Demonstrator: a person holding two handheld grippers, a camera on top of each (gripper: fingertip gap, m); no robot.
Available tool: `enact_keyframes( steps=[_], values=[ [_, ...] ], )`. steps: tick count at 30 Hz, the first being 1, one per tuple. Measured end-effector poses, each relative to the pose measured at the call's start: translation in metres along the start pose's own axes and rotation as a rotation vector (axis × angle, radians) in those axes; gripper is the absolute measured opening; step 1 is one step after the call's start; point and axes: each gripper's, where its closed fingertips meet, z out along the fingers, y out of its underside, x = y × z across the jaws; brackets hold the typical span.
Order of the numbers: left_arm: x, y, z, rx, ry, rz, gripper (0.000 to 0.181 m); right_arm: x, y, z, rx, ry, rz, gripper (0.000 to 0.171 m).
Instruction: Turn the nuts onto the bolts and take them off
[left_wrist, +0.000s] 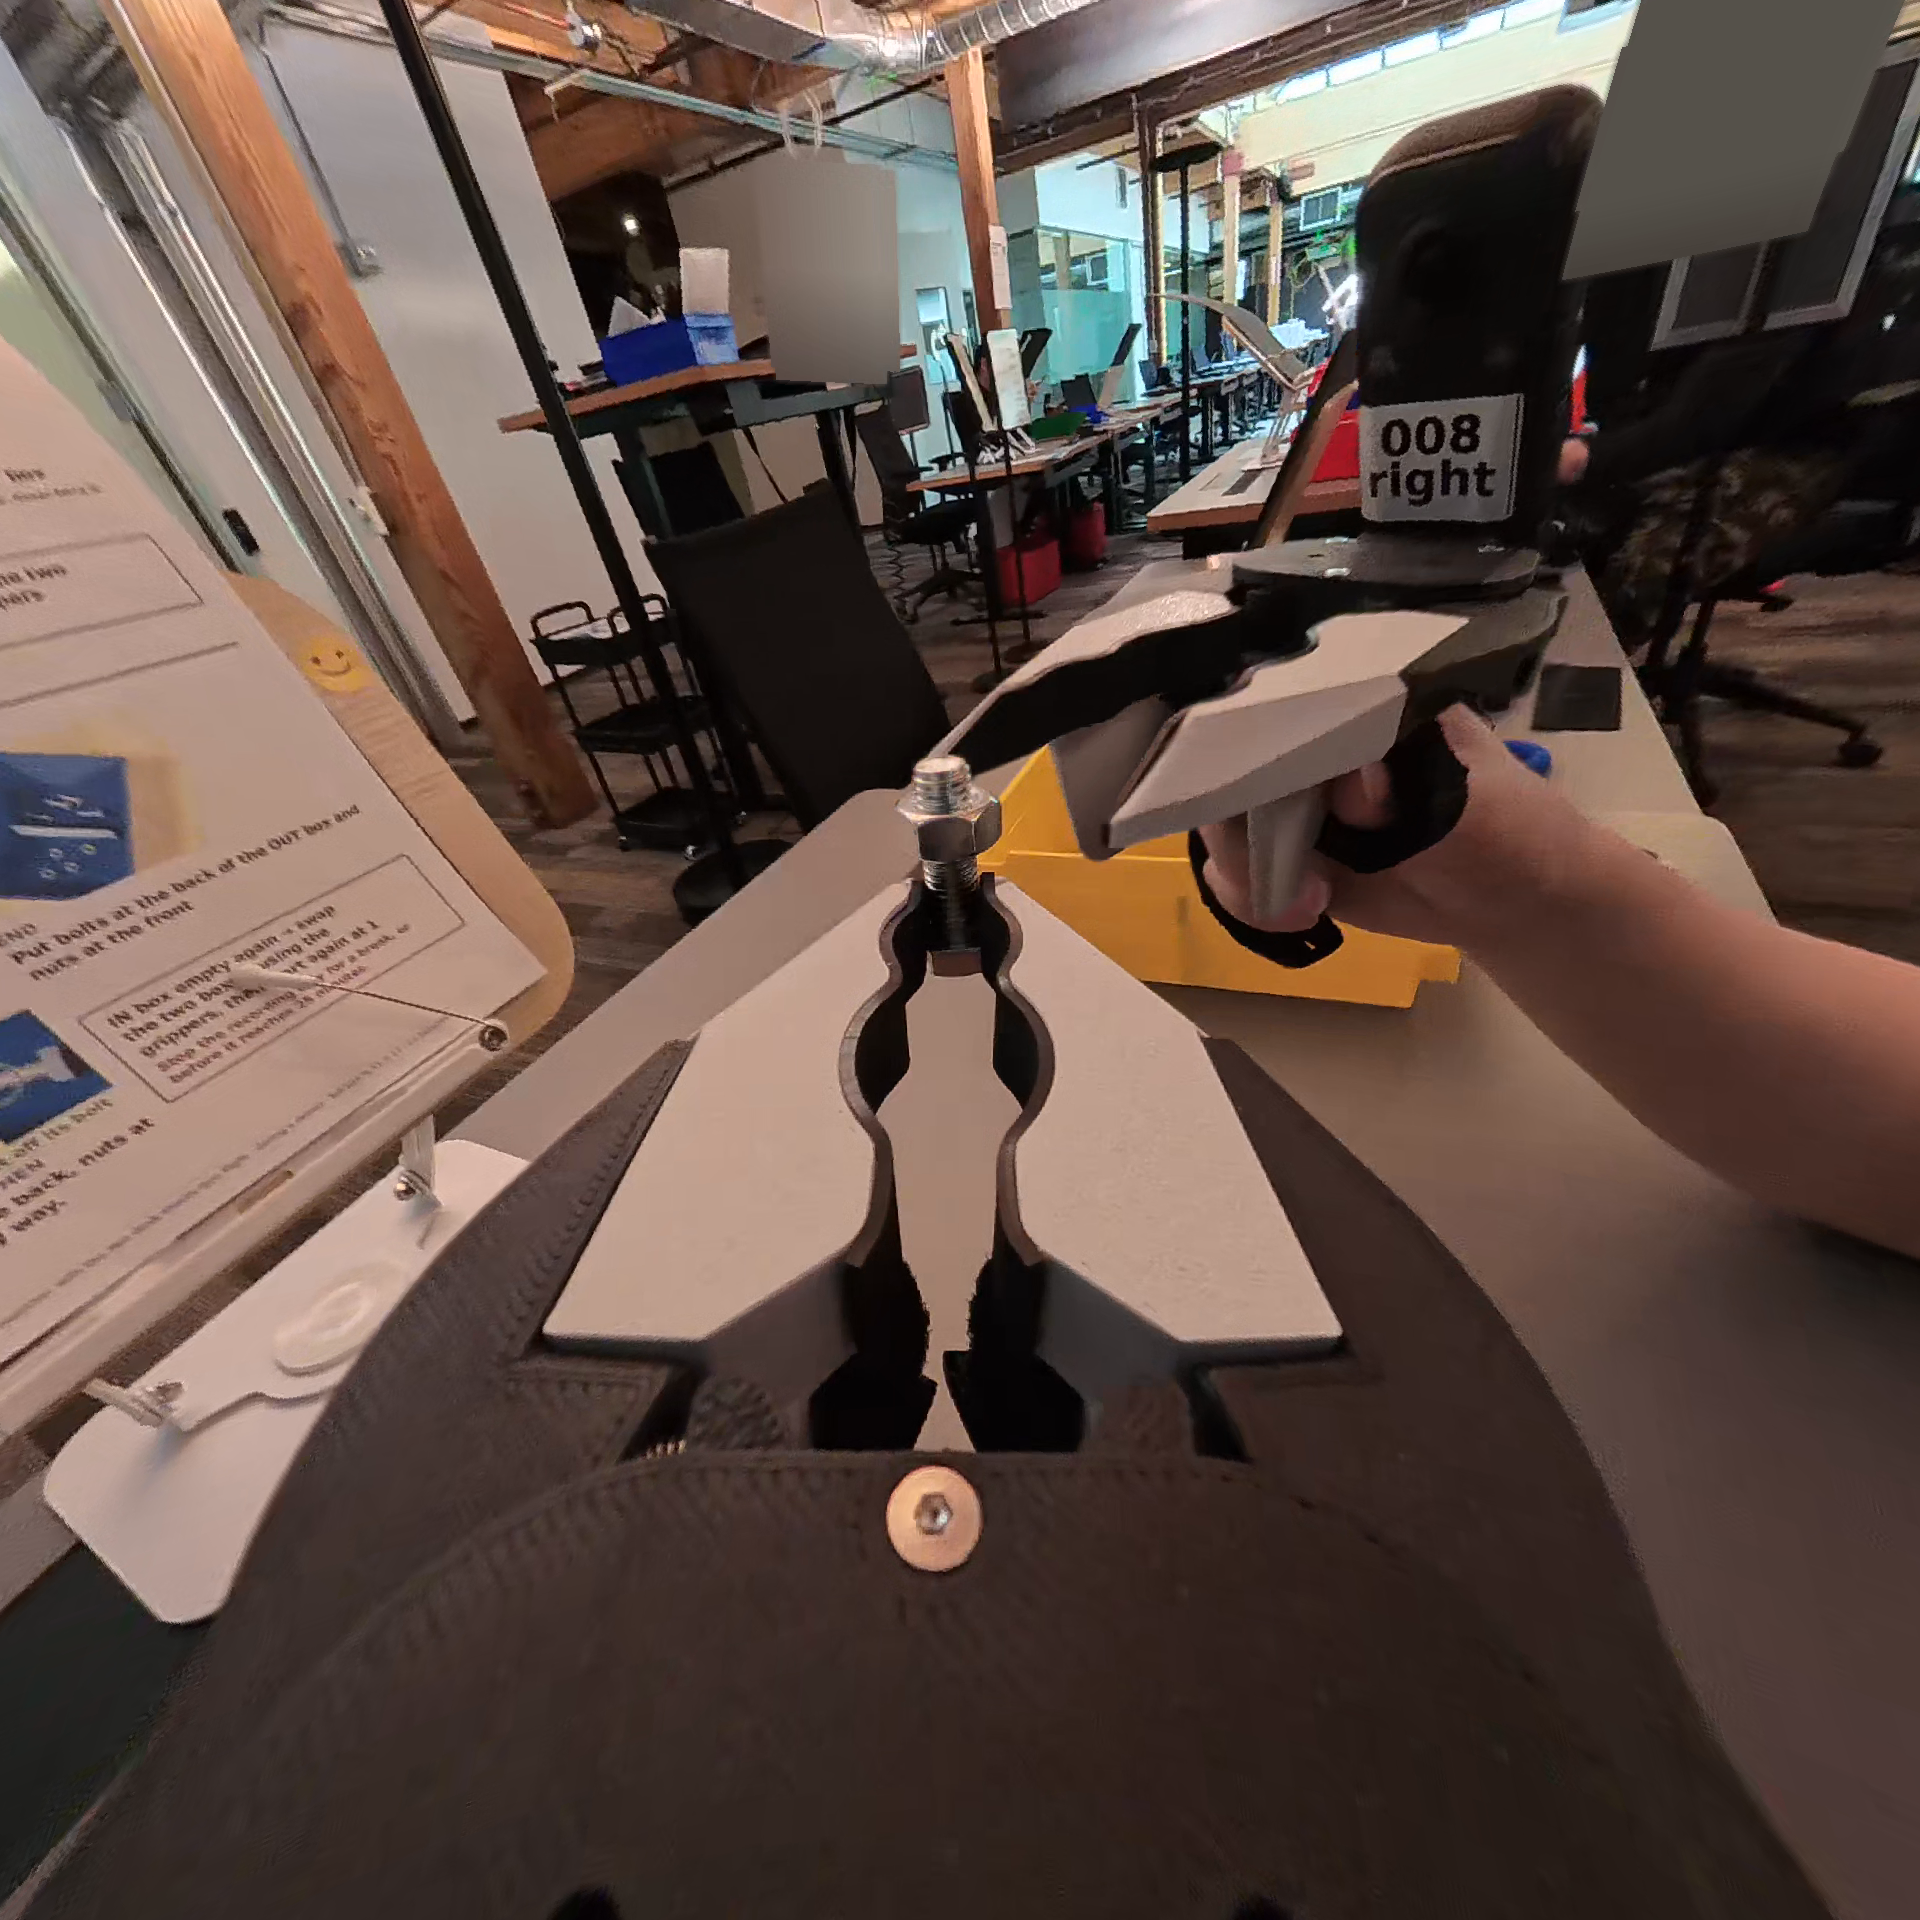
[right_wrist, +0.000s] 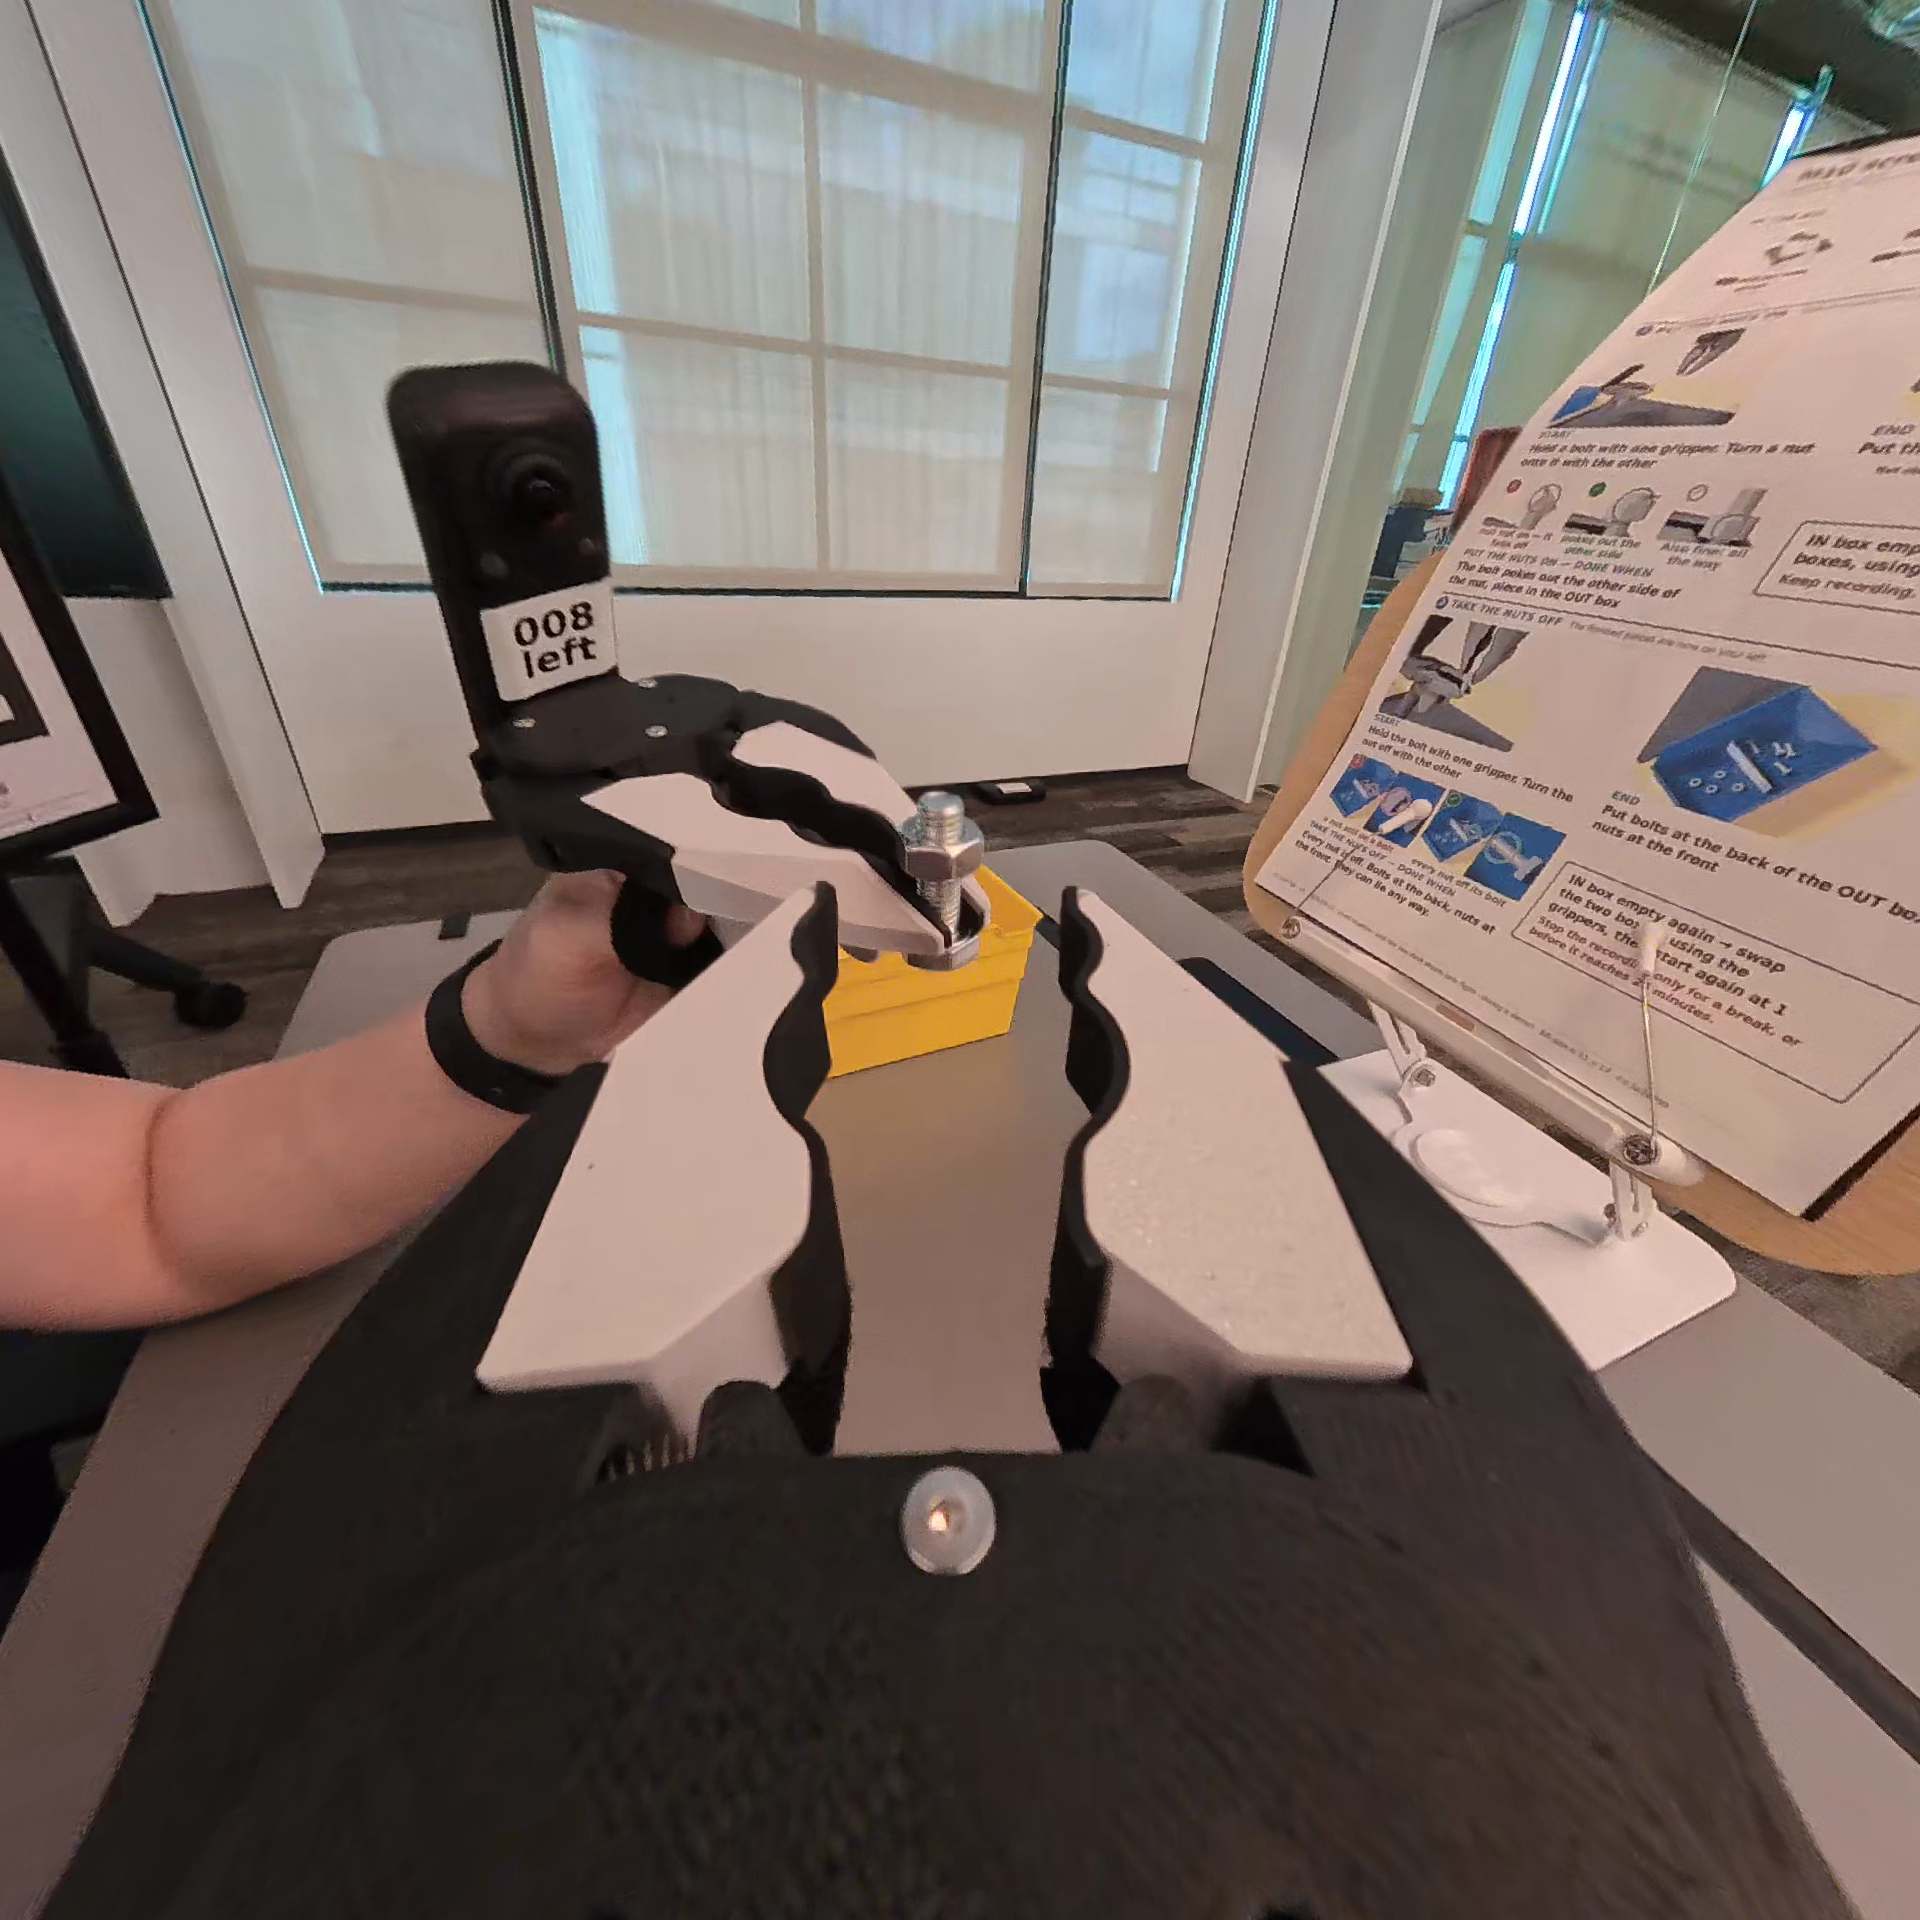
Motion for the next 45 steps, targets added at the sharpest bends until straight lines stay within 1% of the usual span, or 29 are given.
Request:
enact_keyframes(
  steps=[4, 7, 8, 10, 11, 13, 15, 19, 22, 24, 25, 28, 31, 34, 36, 39, 42, 44, 45],
  values=[
    [0.012, -0.007, -0.001, 0.034, 0.014, 0.031, 0.007, -0.007, -0.002, 0.008, 0.012, 0.005, -0.024, 0.042],
    [0.015, -0.008, -0.001, 0.054, -0.008, 0.066, 0.007, -0.011, -0.003, 0.008, 0.023, -0.004, -0.018, 0.040],
    [0.017, -0.009, -0.001, 0.061, 0.006, 0.062, 0.007, -0.012, -0.006, 0.005, 0.030, -0.020, -0.014, 0.039],
    [0.022, -0.009, -0.001, 0.055, 0.048, 0.033, 0.007, -0.013, -0.018, -0.004, 0.090, -0.039, 0.004, 0.031],
    [0.023, -0.011, -0.001, 0.066, 0.056, 0.026, 0.007, -0.011, -0.024, -0.009, 0.111, -0.038, 0.012, 0.030],
    [0.023, -0.014, -0.003, 0.088, 0.054, 0.017, 0.007, -0.012, -0.024, -0.012, 0.097, -0.045, 0.007, 0.032],
    [0.025, -0.014, -0.002, 0.083, 0.058, 0.015, 0.007, -0.013, -0.020, -0.009, 0.069, -0.036, -0.009, 0.035],
    [0.032, -0.015, 0.000, 0.094, 0.079, 0.028, 0.007, -0.015, -0.012, -0.002, 0.038, -0.050, -0.004, 0.036],
    [0.032, -0.014, 0.000, 0.096, 0.082, 0.013, 0.007, -0.009, -0.011, -0.007, 0.037, -0.069, 0.020, 0.042],
    [0.030, -0.015, -0.002, 0.101, 0.091, -0.006, 0.007, -0.002, -0.013, -0.011, 0.054, -0.057, 0.048, 0.037],
    [0.029, -0.016, -0.002, 0.102, 0.099, -0.019, 0.007, -0.002, -0.015, -0.013, 0.063, -0.055, 0.045, 0.037],
    [0.029, -0.018, -0.004, 0.116, 0.126, -0.058, 0.007, -0.012, -0.015, -0.009, 0.048, -0.079, 0.024, 0.041],
    [0.034, -0.018, -0.003, 0.113, 0.147, -0.054, 0.007, -0.015, -0.012, -0.001, 0.035, -0.062, 0.003, 0.042],
    [0.035, -0.019, -0.004, 0.114, 0.145, -0.049, 0.007, -0.011, -0.015, -0.009, 0.061, -0.102, 0.051, 0.042],
    [0.033, -0.020, -0.006, 0.116, 0.148, -0.060, 0.007, 0.000, -0.017, -0.016, 0.077, -0.078, 0.089, 0.040],
    [0.033, -0.020, -0.006, 0.113, 0.151, -0.064, 0.007, -0.014, -0.022, -0.015, 0.088, -0.134, 0.097, 0.042],
    [0.039, -0.018, -0.003, 0.105, 0.169, -0.051, 0.007, -0.025, -0.024, -0.006, 0.085, -0.126, 0.066, 0.042],
    [0.042, -0.019, -0.002, 0.109, 0.177, -0.048, 0.007, -0.019, -0.020, -0.007, 0.066, -0.113, 0.048, 0.042],
    [0.041, -0.019, -0.003, 0.108, 0.170, -0.054, 0.007, -0.013, -0.018, -0.010, 0.057, -0.108, 0.057, 0.047]
  ],
)
